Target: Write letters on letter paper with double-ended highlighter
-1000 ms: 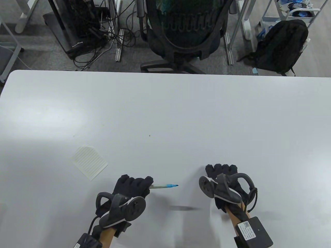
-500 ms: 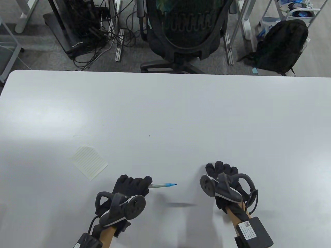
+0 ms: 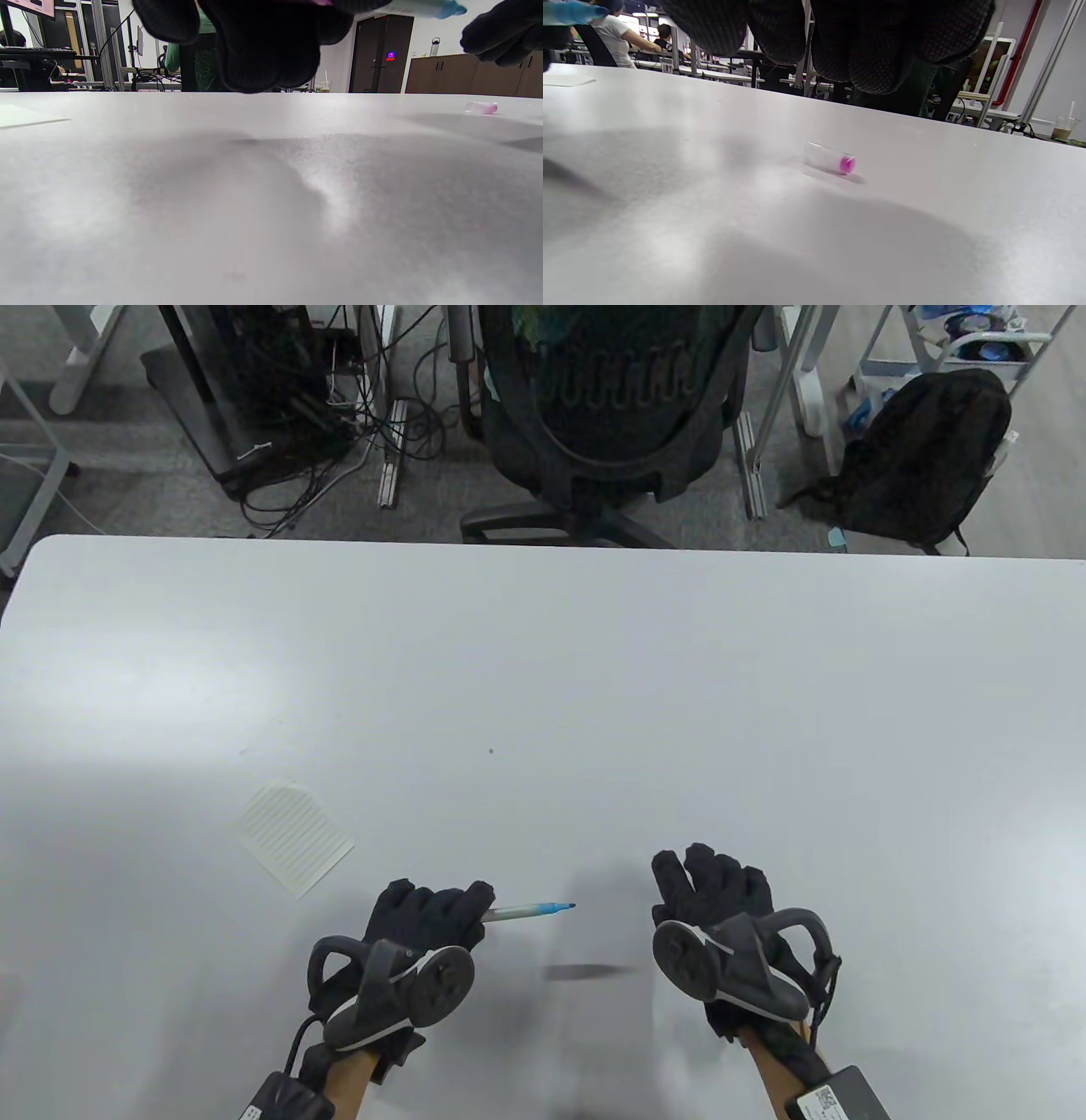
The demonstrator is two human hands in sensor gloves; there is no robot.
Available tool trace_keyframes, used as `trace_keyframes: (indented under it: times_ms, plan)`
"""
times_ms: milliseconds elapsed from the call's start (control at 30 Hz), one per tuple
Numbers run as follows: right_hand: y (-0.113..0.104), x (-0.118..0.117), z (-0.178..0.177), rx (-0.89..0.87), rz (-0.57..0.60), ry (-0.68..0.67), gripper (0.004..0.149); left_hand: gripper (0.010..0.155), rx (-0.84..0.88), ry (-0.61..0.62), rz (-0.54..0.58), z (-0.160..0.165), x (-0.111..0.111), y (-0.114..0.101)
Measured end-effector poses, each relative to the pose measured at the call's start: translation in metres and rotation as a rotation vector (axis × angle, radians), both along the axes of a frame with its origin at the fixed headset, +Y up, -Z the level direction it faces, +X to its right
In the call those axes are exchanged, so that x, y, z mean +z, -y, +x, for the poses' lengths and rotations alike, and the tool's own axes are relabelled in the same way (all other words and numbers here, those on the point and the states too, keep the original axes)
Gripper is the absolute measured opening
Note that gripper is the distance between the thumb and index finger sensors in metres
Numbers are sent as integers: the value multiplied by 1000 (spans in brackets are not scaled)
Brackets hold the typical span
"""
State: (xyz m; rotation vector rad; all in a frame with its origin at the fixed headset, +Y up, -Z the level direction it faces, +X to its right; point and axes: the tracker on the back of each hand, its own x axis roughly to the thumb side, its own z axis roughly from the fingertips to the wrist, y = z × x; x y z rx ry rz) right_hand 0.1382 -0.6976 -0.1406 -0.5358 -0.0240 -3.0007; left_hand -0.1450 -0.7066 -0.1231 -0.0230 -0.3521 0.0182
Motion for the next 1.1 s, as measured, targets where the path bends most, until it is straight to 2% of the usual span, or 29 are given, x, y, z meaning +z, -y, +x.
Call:
trace_keyframes:
  times_ms: [300, 467, 733, 1100]
  plan:
    - [4, 4, -4, 23, 2, -25, 63, 51, -15, -4, -1, 6, 2, 2]
    - [3, 5, -7, -8, 12, -35, 71, 52, -3, -18, -9, 13, 1, 2]
    - [2, 12, -28, -30, 29, -87, 79, 53, 35, -28, 9, 27, 3, -6]
    - [4, 26, -61, -40, 72, -198, 79, 54, 81, 27, -17, 52, 12, -10]
